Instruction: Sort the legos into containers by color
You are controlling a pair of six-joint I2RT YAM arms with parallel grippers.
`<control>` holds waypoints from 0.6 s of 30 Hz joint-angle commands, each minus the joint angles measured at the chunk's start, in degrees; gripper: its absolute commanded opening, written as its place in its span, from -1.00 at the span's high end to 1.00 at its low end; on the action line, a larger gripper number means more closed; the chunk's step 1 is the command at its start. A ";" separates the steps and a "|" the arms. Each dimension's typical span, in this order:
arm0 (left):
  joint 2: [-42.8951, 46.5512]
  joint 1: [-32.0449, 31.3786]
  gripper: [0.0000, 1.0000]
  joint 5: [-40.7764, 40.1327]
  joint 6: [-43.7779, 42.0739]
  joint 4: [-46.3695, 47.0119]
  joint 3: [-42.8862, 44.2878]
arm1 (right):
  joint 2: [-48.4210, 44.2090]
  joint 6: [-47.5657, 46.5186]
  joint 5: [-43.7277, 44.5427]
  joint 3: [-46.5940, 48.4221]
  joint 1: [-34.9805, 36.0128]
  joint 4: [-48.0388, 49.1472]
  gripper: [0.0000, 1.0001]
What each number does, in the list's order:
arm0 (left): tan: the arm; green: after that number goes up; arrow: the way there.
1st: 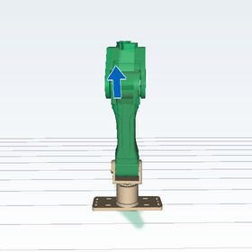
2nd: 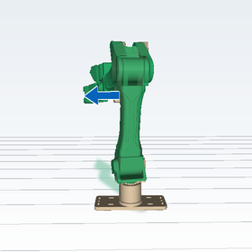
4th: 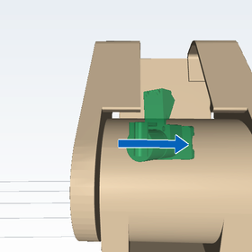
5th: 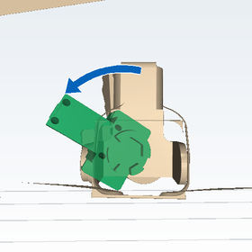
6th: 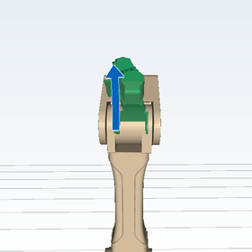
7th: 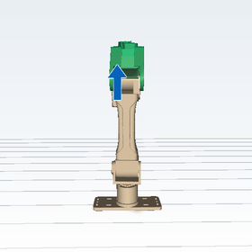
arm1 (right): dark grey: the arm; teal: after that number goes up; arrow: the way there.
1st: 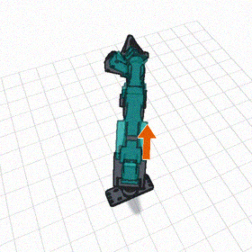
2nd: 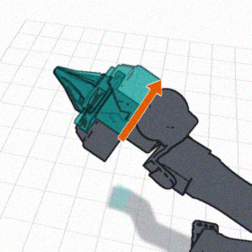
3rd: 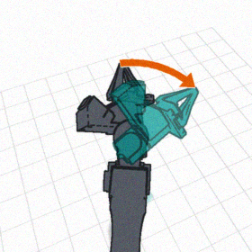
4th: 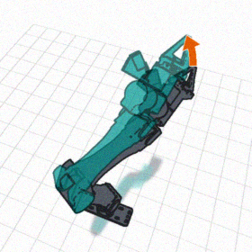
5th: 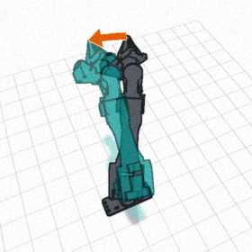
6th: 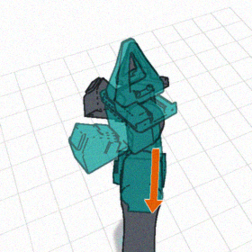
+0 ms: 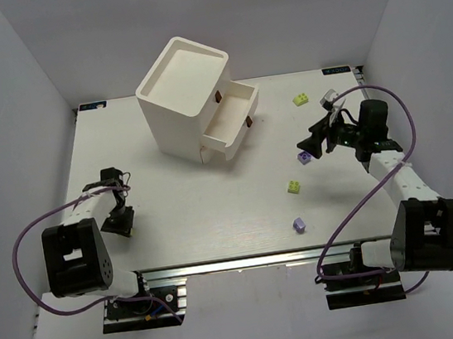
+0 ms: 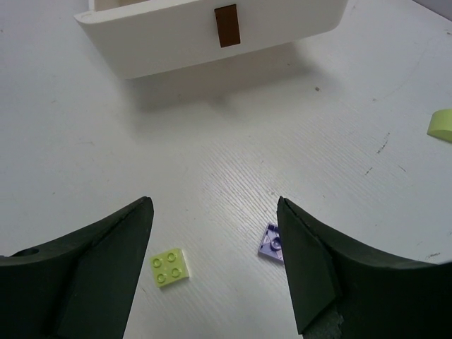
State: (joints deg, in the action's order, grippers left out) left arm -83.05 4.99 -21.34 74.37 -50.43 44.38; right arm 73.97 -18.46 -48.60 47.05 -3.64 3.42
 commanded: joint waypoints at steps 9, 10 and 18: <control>10.52 -3.05 1.00 30.91 -19.49 19.11 -0.59 | -5.59 -1.93 2.89 -0.02 -1.19 -3.16 -0.26; 12.97 -3.76 1.00 34.75 -20.48 21.67 -1.39 | -6.03 -2.11 3.33 0.06 -1.37 -3.07 -0.06; 23.54 -15.79 1.00 47.71 -29.10 35.05 -0.62 | -3.40 -0.43 1.06 2.25 -1.37 -6.48 1.00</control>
State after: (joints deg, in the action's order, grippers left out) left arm -61.60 -8.16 18.55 51.46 -21.65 41.89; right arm 69.21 -18.44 -45.63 47.11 -4.60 -0.51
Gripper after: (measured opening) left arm 0.391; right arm 0.012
